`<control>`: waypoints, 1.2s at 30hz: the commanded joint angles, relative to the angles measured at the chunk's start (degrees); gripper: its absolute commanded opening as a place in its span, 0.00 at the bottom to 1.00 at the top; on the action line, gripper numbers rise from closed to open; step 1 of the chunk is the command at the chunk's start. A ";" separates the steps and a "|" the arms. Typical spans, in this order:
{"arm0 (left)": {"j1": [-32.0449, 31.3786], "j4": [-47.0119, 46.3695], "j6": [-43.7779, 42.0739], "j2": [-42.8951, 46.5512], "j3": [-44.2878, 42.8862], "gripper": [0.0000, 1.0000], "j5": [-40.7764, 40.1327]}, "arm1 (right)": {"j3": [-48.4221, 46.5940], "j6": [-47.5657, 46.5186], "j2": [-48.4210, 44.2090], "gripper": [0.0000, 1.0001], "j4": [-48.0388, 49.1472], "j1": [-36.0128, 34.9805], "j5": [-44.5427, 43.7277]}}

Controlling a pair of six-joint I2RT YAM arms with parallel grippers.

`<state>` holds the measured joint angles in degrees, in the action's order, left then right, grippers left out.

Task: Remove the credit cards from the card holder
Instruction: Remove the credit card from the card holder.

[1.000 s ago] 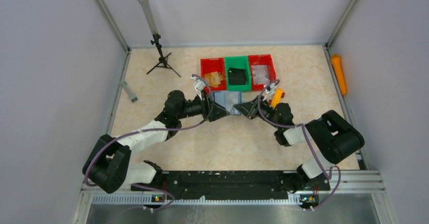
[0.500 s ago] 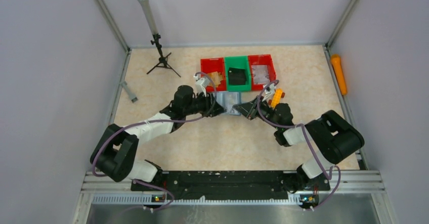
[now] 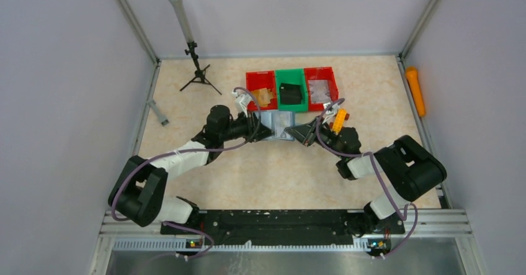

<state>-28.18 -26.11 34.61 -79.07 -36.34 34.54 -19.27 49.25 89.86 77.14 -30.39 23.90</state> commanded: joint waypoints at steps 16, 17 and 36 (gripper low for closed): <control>4.28 -14.47 8.73 -2.87 1.19 0.23 10.91 | -1.89 4.50 2.07 0.00 13.50 -1.50 5.75; 4.36 -14.08 8.67 -3.15 1.08 0.25 10.90 | -1.91 4.73 2.21 0.00 13.89 -1.55 5.92; 5.52 -21.59 14.75 -7.12 1.22 0.39 15.48 | -1.98 8.22 4.27 0.00 21.36 -1.86 8.54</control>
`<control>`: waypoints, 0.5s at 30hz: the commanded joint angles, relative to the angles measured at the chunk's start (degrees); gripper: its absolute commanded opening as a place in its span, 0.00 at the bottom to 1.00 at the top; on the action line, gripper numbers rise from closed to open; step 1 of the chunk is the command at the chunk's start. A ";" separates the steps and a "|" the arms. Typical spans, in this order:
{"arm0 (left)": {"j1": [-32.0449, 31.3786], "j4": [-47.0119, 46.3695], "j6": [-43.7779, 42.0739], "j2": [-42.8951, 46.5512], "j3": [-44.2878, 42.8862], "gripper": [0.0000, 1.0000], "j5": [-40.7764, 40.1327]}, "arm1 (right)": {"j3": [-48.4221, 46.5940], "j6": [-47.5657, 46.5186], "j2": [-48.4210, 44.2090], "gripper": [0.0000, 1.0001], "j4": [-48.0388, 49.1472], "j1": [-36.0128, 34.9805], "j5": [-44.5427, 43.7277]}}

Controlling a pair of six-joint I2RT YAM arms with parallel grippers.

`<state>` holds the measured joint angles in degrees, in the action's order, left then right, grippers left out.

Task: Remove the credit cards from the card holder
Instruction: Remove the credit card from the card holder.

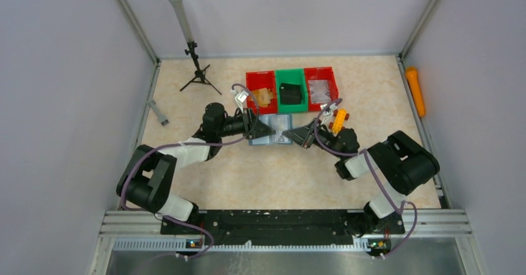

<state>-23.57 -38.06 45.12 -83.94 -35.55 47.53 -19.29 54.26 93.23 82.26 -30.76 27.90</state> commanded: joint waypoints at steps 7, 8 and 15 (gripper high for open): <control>1.34 -3.97 1.23 -1.40 -0.02 0.43 0.42 | -1.93 3.58 0.17 0.00 16.48 -1.71 4.88; 1.35 -3.18 0.68 -1.54 -0.26 0.40 0.18 | -1.97 3.54 0.04 0.00 16.47 -1.79 4.88; 1.37 -15.31 7.21 -3.91 1.14 0.04 4.77 | -2.53 3.47 0.37 0.00 16.46 -2.51 5.74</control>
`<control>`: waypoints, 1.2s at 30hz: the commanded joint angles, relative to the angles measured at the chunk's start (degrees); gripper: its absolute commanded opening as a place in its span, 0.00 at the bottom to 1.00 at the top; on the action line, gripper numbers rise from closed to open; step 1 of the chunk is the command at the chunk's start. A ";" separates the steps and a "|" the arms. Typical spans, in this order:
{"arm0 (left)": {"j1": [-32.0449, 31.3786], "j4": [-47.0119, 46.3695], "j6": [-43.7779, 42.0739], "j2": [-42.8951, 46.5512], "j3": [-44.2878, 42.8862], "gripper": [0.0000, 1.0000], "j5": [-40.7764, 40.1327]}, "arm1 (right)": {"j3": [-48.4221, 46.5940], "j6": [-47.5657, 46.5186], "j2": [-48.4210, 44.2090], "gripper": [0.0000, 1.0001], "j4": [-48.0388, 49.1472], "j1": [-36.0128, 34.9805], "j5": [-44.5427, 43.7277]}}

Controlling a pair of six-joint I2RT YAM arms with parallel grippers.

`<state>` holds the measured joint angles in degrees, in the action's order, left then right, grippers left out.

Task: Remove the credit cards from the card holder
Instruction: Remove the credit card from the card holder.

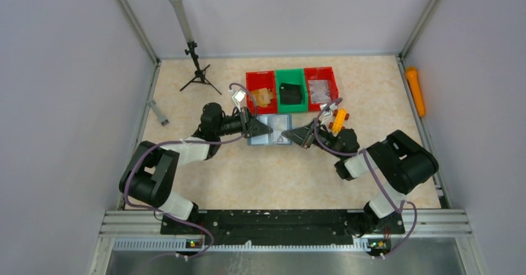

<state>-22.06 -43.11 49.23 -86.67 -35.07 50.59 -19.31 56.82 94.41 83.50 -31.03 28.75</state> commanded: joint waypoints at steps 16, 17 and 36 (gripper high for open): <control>2.03 -6.95 1.75 0.01 1.27 0.00 0.51 | -1.70 -0.24 -1.60 0.15 15.13 -2.20 3.69; 2.32 -6.73 1.74 -0.17 1.28 0.00 0.44 | -1.69 -0.25 -1.60 0.18 15.13 -2.12 3.60; 2.39 -7.60 2.23 -1.45 0.99 0.35 3.70 | -1.90 1.15 -0.99 0.01 15.26 -1.41 3.74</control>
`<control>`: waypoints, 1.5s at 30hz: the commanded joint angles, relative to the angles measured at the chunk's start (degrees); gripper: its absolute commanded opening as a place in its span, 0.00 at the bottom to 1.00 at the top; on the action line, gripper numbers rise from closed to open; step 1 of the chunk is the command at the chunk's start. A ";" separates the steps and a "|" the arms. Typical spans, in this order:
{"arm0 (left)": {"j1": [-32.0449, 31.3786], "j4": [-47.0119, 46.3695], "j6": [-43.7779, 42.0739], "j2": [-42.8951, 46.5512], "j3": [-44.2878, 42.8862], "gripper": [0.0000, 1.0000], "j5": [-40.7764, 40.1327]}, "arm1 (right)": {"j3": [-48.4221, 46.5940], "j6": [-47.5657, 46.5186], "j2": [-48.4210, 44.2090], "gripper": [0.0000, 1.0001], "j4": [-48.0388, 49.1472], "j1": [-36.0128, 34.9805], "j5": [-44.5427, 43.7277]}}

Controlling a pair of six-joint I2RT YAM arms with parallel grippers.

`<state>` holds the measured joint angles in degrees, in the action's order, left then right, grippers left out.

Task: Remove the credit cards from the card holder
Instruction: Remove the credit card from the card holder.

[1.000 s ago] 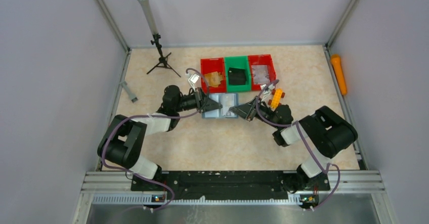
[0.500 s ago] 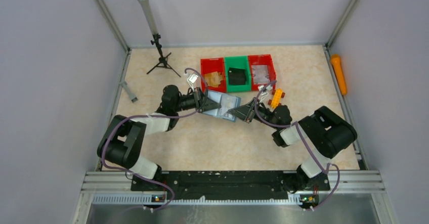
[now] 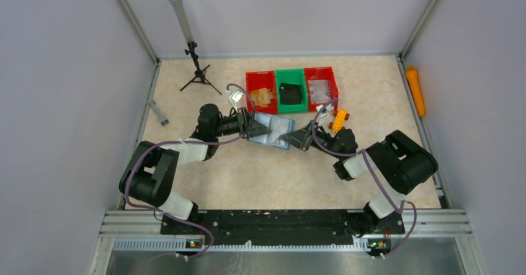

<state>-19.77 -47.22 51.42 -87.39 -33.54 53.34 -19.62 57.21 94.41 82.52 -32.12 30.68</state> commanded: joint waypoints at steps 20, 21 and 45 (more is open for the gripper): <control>-4.47 -10.30 4.16 -5.23 -3.55 0.23 6.68 | -2.42 2.09 -0.02 0.00 16.17 -0.41 2.72; -4.62 -8.39 2.97 -4.91 -3.93 0.22 6.41 | -2.44 2.07 -0.02 0.00 16.18 -0.40 2.72; 1.37 -0.14 -1.30 -0.49 -1.52 0.00 2.08 | -1.29 2.37 -0.46 0.18 16.13 1.33 1.63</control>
<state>-19.14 -46.85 51.13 -90.24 -35.79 56.12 -19.62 59.27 94.41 84.03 -31.20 31.55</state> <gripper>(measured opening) 0.004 0.223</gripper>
